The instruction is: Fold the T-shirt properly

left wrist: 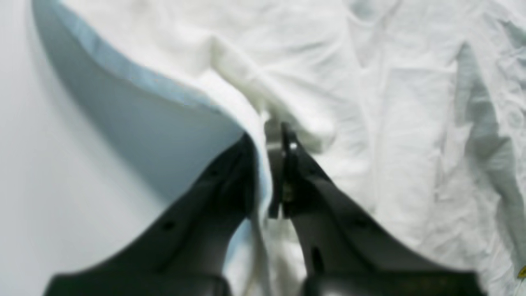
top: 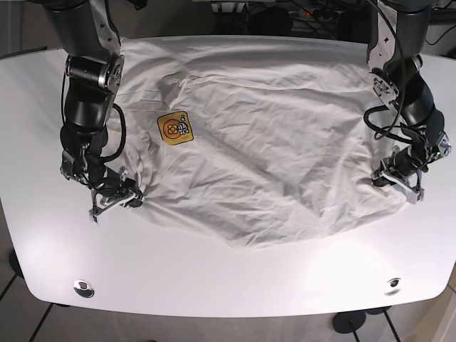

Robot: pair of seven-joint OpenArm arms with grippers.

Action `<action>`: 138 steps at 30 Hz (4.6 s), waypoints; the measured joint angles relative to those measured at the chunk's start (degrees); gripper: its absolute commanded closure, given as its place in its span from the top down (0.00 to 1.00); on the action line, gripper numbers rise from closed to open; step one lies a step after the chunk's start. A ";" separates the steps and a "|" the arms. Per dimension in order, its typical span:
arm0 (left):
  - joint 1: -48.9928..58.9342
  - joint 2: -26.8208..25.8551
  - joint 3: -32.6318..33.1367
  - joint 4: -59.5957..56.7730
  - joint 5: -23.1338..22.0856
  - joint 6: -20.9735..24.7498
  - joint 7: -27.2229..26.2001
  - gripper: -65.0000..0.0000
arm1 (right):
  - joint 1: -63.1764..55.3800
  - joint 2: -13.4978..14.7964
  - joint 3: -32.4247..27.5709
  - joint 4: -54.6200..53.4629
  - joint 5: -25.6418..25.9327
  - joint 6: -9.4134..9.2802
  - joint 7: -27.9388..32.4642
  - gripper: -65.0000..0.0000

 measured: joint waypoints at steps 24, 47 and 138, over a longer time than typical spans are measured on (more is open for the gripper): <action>-42.07 4.55 15.76 26.29 -0.28 -0.11 16.63 0.00 | 35.63 10.19 -2.25 28.44 3.08 0.61 -22.18 0.03; 37.68 2.01 3.26 48.57 -23.08 -0.20 12.94 0.00 | -47.47 9.05 10.64 48.41 24.50 0.42 -14.19 0.03; 14.43 0.35 13.20 45.55 -10.12 6.88 9.62 0.58 | -4.52 1.14 -6.38 11.98 -9.62 7.37 -4.98 0.80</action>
